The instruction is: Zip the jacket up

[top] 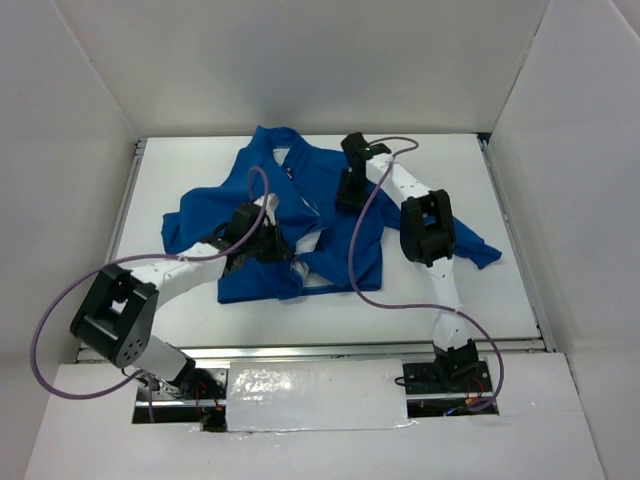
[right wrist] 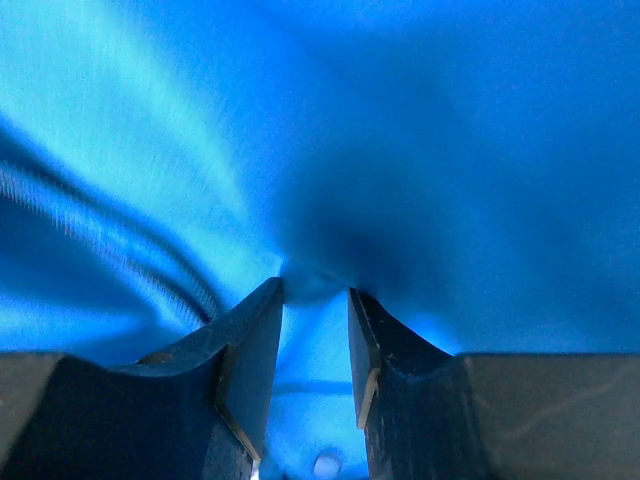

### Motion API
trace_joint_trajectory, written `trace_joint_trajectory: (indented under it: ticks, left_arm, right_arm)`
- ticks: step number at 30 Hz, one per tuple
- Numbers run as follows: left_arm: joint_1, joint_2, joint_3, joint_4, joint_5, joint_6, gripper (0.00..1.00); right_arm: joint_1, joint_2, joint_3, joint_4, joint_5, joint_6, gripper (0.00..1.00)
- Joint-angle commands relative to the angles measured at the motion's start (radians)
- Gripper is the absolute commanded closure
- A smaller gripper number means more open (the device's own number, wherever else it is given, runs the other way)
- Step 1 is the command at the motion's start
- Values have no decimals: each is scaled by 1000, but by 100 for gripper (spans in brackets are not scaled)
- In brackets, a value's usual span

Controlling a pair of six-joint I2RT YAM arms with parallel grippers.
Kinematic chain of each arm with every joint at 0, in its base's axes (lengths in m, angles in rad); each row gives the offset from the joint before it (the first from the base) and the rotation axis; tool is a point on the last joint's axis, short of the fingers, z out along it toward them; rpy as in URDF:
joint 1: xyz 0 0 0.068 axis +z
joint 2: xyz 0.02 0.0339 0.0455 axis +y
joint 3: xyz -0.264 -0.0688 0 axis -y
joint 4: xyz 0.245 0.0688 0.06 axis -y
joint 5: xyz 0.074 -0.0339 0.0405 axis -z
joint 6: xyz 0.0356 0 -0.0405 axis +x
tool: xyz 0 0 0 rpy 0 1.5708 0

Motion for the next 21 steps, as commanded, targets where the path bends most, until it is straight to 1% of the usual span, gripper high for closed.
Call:
trace_joint_trajectory:
  ticks: [1,2,3,4,5,6,7,8,9,10,12,13,14,15,16,18,19,21]
  left_arm:
    - [1,83,160,-38,25,116,97]
    - [-1,99,207,-51,40,131,96]
    - [-4,117,223,-52,56,140,96]
    - [-8,122,238,-51,80,151,96]
    - [-11,123,239,-42,97,160,95]
    - [-23,120,237,-38,109,163,95]
    - [-30,117,220,-35,123,166,95]
    - [-36,111,207,-19,170,168,96]
    - [-48,93,188,13,195,162,96]
    - [-56,81,147,30,215,157,98]
    - [-77,41,96,104,289,133,100]
    - [-86,24,49,129,304,124,100]
    - [-99,-5,23,155,339,116,100]
    - [-106,-19,-2,208,353,102,100]
    - [-112,-31,-45,230,359,91,100]
    - [-123,-61,-99,283,370,68,100]
    - [-125,-68,-113,297,373,61,100]
    - [-128,-90,-151,322,375,42,100]
  right_arm:
    - [-51,38,160,-110,151,-25,60]
    - [-56,22,115,-79,164,-16,60]
    - [-57,-42,76,-6,155,-15,60]
    - [-59,-89,20,36,115,-15,60]
    - [-54,-144,-131,91,93,-14,60]
    - [-47,-289,-221,236,89,-14,60]
    - [-34,-378,-434,321,75,-12,59]
    - [-31,-470,-546,508,34,-12,58]
    - [-31,-650,-642,598,-18,-11,56]
    - [-30,-736,-812,663,-105,-3,52]
    - [-30,-881,-946,816,-222,9,48]
    - [-17,-996,-1052,843,-305,26,39]
    - [-5,-1044,-1103,880,-333,35,37]
    - [7,-1086,-1148,891,-350,37,37]
    - [25,-1151,-1229,897,-359,38,36]
    - [59,-1192,-1293,894,-356,63,36]
    - [68,-1213,-1356,906,-373,90,36]
    - [76,-1227,-1421,969,-427,115,40]
